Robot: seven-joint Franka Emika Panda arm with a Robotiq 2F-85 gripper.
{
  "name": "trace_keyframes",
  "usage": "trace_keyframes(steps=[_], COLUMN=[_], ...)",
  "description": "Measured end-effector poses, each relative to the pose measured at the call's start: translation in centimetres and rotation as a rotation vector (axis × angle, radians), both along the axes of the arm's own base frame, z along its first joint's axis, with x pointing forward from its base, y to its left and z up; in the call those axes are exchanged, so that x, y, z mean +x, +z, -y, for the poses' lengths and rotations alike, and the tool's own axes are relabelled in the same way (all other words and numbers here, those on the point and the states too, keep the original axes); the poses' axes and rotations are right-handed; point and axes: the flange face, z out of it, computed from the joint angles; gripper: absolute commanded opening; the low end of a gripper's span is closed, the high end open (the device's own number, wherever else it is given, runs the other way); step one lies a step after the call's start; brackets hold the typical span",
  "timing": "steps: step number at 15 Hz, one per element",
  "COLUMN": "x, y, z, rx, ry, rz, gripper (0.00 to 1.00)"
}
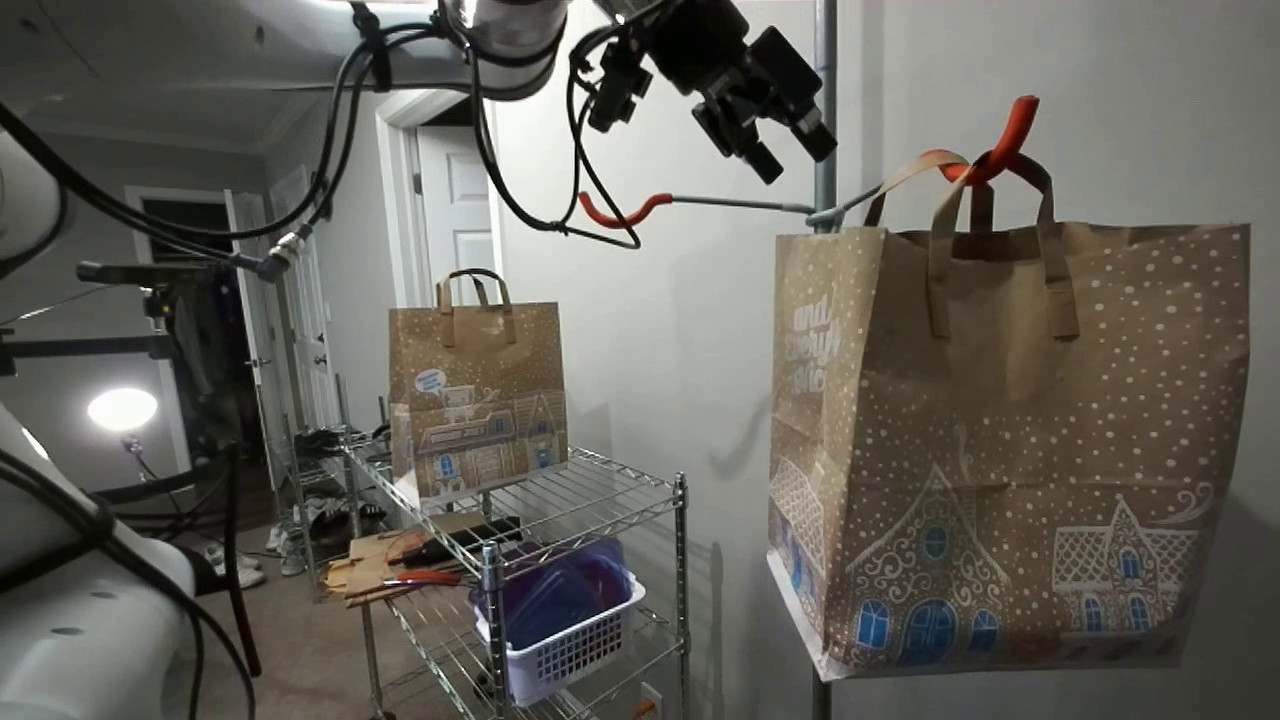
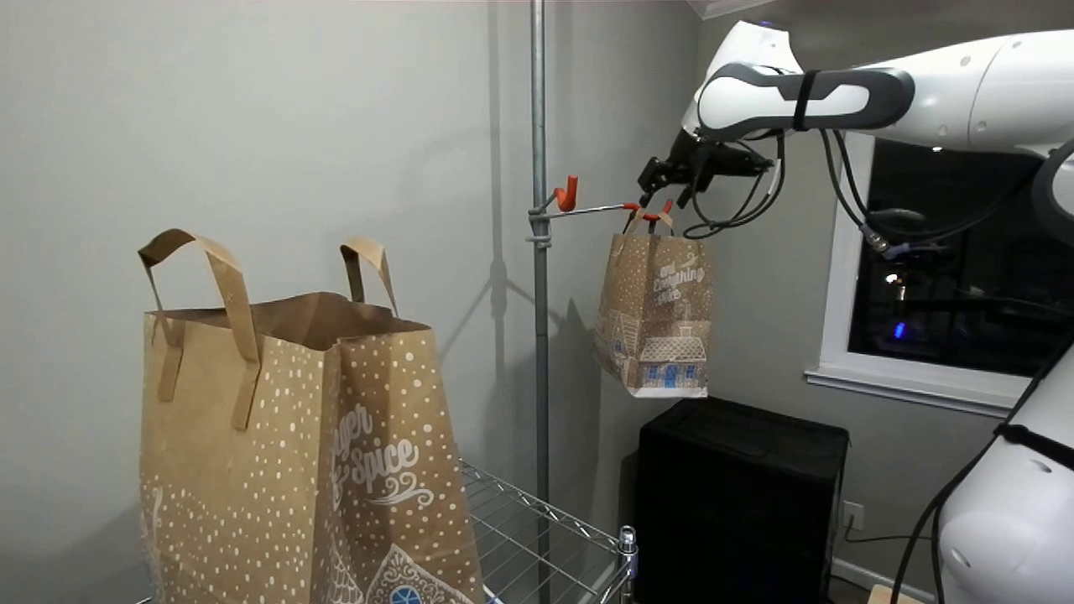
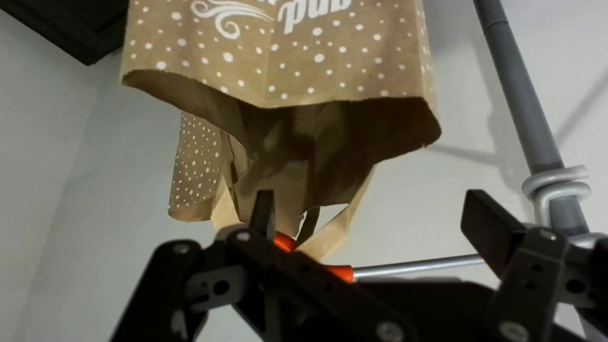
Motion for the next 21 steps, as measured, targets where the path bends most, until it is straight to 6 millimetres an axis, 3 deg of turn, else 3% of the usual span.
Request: trace_keyframes(steps=[3, 16, 21], x=[0.9, 1.4, 4.2], y=[0.6, 0.7, -1.1], z=[-1.1, -1.1, 0.5], rx=[-0.034, -0.057, -0.019], ry=[-0.083, -0.092, -0.187], rz=[0.035, 0.041, 0.041], gripper=[1.00, 1.00, 1.00])
